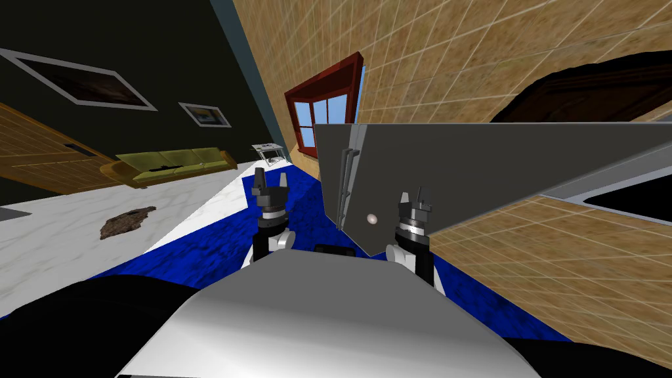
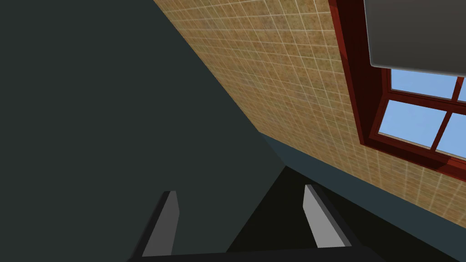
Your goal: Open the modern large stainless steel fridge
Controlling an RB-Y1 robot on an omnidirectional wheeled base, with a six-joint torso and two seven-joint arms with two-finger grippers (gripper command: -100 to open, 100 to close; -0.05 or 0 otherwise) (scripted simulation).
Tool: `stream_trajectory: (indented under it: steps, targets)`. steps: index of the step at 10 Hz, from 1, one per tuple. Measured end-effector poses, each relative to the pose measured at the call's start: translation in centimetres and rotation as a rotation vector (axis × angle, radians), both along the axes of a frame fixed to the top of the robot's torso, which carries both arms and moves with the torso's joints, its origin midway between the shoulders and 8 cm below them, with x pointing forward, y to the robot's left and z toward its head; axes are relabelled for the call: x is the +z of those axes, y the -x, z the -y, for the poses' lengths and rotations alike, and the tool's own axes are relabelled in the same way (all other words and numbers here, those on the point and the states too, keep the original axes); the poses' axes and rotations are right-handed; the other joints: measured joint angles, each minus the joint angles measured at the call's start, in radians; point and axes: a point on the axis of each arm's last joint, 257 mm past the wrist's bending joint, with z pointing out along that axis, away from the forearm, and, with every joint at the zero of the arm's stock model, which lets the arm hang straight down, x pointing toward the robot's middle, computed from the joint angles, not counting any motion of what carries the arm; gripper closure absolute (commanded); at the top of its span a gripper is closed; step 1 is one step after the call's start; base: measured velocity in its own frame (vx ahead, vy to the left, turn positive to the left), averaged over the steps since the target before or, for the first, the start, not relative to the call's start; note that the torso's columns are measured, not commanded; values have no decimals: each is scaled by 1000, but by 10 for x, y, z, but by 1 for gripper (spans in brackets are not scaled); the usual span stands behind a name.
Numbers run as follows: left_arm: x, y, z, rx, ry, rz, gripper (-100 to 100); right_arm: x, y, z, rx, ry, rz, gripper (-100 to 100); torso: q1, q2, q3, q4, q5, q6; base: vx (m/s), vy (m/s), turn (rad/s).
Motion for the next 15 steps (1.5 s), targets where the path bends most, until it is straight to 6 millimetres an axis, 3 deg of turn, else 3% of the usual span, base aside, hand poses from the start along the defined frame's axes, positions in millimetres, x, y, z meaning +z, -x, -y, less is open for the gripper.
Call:
stream_trajectory:
  steps: [2, 9, 10, 12, 15]
  targets:
    - [0, 0, 0, 0, 0, 0, 0, 0, 0, 0, 0, 0, 0, 0, 0, 104, -209, 105, 0, 0, 0, 0, 0]
    - [0, 0, 0, 0, 0, 0, 0, 0, 0, 0, 0, 0, 0, 0, 0, 618, -1234, 617, 0, 0, 0, 0, 0]
    - [0, 0, 0, 0, 0, 0, 0, 0, 0, 0, 0, 0, 0, -100, 0, 691, -1382, 691, 0, 0, 23, 12, -76]
    - [0, 0, 0, 0, 0, 0, 0, 0, -3, -5, 23, 50, -10, -100, 1, 733, -1472, 733, 0, 0, 54, 45, -120]
    - [0, 0, 0, 0, 0, 0, 0, 0, -8, -12, 54, 131, -24, -100, 0, 738, -1476, 738, 0, 0, 57, 60, -108]
